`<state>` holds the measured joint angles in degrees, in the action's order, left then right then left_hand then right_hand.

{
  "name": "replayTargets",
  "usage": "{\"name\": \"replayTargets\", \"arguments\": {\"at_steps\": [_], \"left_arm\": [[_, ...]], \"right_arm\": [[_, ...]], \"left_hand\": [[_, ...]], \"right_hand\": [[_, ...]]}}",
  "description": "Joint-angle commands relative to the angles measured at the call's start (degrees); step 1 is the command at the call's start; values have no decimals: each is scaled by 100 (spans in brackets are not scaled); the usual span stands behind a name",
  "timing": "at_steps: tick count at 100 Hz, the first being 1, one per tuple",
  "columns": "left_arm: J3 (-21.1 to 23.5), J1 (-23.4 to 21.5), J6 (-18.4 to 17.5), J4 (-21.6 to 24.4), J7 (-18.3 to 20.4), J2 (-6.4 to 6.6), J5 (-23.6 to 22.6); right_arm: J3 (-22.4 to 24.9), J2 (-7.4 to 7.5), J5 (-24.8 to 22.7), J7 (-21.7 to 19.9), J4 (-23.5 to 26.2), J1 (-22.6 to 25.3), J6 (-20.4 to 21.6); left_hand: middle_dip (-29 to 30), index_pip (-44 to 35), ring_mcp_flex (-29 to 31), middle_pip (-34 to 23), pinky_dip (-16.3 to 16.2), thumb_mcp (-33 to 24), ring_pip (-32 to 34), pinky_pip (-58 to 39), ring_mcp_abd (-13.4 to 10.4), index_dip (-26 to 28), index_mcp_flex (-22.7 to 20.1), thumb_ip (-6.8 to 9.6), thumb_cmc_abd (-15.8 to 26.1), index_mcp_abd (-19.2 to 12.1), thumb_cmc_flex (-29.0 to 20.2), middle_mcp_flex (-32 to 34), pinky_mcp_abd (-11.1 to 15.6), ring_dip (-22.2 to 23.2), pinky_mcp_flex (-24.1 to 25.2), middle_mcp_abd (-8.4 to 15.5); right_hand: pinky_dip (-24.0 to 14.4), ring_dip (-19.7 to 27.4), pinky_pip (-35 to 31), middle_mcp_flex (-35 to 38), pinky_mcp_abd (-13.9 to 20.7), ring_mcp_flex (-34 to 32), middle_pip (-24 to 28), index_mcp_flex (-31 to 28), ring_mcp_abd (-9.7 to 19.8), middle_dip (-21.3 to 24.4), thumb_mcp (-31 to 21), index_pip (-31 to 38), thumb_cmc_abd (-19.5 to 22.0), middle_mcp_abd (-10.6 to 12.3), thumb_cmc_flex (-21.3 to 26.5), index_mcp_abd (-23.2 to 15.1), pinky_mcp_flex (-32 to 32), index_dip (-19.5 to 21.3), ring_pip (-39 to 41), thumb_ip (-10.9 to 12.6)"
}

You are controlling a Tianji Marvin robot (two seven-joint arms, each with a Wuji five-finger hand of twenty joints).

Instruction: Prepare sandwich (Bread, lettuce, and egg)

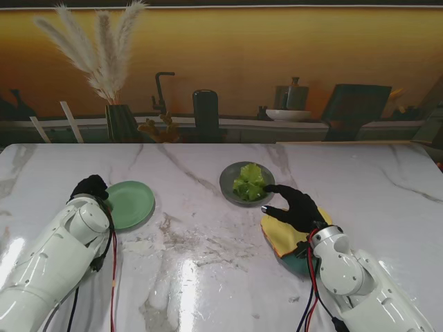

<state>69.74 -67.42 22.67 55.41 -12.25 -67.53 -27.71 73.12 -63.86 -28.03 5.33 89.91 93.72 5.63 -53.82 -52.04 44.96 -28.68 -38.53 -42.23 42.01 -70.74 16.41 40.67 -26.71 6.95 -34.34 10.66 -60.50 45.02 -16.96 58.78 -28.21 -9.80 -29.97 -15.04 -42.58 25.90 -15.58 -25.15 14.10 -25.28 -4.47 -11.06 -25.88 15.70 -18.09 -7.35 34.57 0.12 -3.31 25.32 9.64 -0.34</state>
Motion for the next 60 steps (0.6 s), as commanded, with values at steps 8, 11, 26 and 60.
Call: {"name": "replayTargets", "arguments": {"at_steps": [8, 11, 26, 60], "left_arm": [[-21, 5, 45, -73, -27, -84, 111], [-22, 8, 35, -79, -35, -91, 130], [-65, 45, 12, -136, -65, -119, 216], [-284, 113, -484, -122, 507, -1, 289]], "right_arm": [[-19, -100, -25, 32, 19, 20, 25], [-22, -101, -25, 37, 16, 17, 27], [-29, -105, -37, 65, 5, 11, 38], [-22, -109, -51, 90, 8, 14, 39]], "left_hand": [[-3, -181, 285, -34, 36, -448, -160, -198, 166, 164, -188, -44, -368, -50, -243, 212, -6, 113, -207, 53], [-1, -196, 310, -46, 32, -509, -175, -205, 165, 176, -200, -14, -404, -47, -220, 220, -8, 126, -238, 52], [-17, -320, 557, -190, -50, -909, -176, -302, 176, 282, -325, 248, -620, -44, -109, 320, -85, 265, -486, 8], [-73, -474, 560, -256, -84, -1056, -182, -291, 177, 382, -366, 413, -680, -100, -62, 360, -92, 409, -396, 70]], "right_hand": [[-115, -58, -89, 26, -38, -67, 86, -74, 119, -42, 110, 8, 184, 48, 171, -49, 18, 31, 51, 10], [-116, -58, -92, 24, -36, -70, 87, -63, 119, -42, 111, 4, 183, 55, 171, -44, 12, 30, 52, 10], [-129, -101, -135, 20, -45, -284, 105, -44, 128, -45, 112, 4, 180, 47, 182, -49, -71, 32, 160, 14], [-110, -178, -150, 9, -57, -262, 133, -59, 122, -39, 117, 24, 188, 49, 190, -48, -65, 36, 259, 18]]}}
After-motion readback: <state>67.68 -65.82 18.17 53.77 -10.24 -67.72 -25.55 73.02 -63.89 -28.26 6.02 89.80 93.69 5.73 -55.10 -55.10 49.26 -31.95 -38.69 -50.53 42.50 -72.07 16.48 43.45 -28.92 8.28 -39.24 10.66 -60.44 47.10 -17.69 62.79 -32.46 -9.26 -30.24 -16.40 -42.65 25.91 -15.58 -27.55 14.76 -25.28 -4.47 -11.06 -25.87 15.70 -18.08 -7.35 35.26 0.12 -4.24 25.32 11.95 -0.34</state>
